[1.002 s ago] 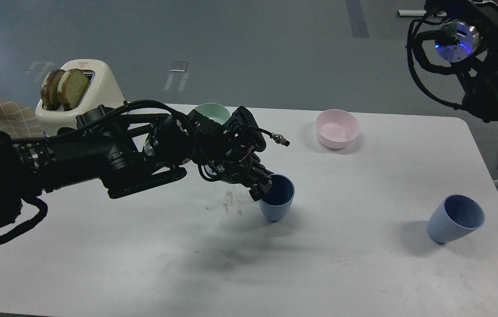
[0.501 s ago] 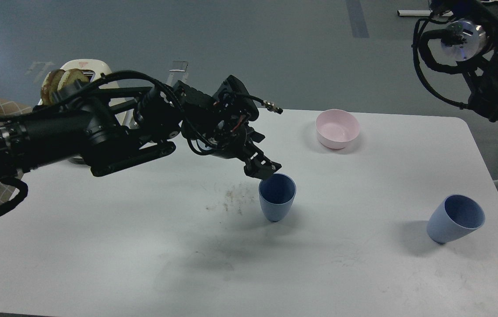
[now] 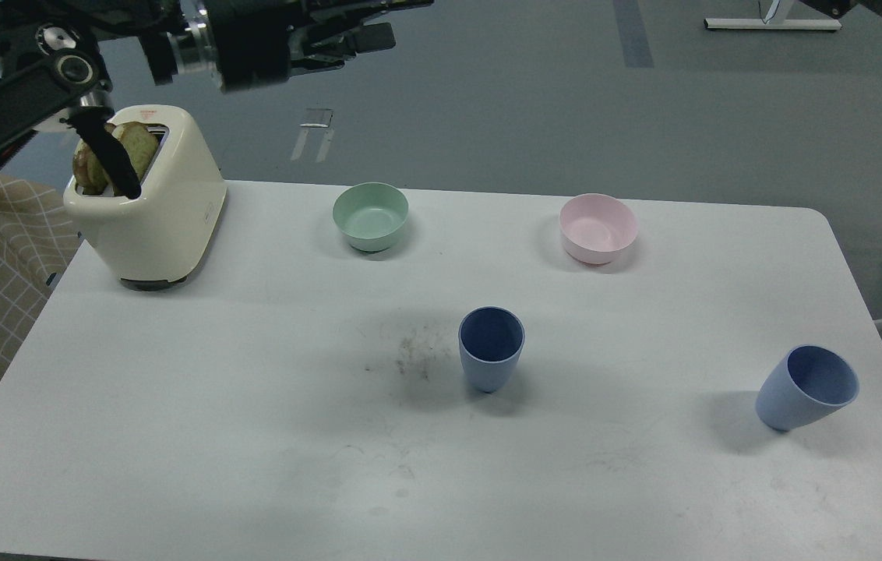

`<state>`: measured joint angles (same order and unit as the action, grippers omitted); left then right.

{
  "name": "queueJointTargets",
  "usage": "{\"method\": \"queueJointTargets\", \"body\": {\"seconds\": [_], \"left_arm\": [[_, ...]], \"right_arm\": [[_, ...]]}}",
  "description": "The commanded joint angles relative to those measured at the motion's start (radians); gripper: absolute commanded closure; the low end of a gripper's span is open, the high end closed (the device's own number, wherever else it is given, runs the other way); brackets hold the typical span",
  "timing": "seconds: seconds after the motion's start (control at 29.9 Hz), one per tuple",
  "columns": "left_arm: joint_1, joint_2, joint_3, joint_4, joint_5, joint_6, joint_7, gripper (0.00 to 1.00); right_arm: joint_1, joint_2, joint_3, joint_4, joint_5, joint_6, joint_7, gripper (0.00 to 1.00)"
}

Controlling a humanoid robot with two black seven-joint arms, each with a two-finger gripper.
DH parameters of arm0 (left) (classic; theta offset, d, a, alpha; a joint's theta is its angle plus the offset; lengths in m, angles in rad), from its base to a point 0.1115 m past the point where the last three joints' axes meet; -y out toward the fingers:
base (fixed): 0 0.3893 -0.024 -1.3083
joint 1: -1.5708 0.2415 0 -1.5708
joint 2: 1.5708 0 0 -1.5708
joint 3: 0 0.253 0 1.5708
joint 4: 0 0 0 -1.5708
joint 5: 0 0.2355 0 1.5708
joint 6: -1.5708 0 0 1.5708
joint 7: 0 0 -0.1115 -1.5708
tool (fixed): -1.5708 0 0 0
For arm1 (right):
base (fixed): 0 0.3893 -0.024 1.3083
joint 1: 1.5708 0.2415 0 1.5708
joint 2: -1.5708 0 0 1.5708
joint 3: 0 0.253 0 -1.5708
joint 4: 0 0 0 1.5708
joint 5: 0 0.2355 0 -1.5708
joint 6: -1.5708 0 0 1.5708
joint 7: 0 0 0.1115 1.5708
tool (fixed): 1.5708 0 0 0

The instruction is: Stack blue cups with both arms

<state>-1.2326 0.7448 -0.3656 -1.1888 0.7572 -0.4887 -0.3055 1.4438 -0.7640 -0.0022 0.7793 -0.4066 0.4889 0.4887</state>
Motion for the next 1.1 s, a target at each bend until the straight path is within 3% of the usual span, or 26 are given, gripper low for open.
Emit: {"method": "queueJointTargets", "body": {"seconds": [0.0, 0.23, 0.43, 0.63, 1.07], "left_arm": [[0.054, 0.013, -0.007, 0.005, -0.102, 0.0, 0.0, 0.03], [0.146, -0.012, -0.027, 0.006, -0.13, 0.015, -0.003, 0.03], [0.17, -0.028, -0.073, 0.006, -0.124, 0.015, -0.001, 0.03], [0.185, -0.05, -0.075, 0.003, -0.121, 0.015, -0.003, 0.03], [0.22, -0.078, -0.087, 0.003, -0.116, 0.015, -0.001, 0.03]], "right_arm": [[-0.02, -0.173, -0.015, 0.164, -0.193, 0.0, 0.0, 0.0], [-0.054, -0.405, -0.064, 0.388, -0.584, 0.0, 0.0, 0.0], [-0.186, -0.517, -0.065, 0.515, -0.868, 0.0, 0.0, 0.0], [-0.33, -0.572, -0.065, 0.54, -1.041, 0.0, 0.0, 0.0], [-0.448, -0.52, -0.065, 0.514, -1.043, -0.036, 0.0, 0.03]]}}
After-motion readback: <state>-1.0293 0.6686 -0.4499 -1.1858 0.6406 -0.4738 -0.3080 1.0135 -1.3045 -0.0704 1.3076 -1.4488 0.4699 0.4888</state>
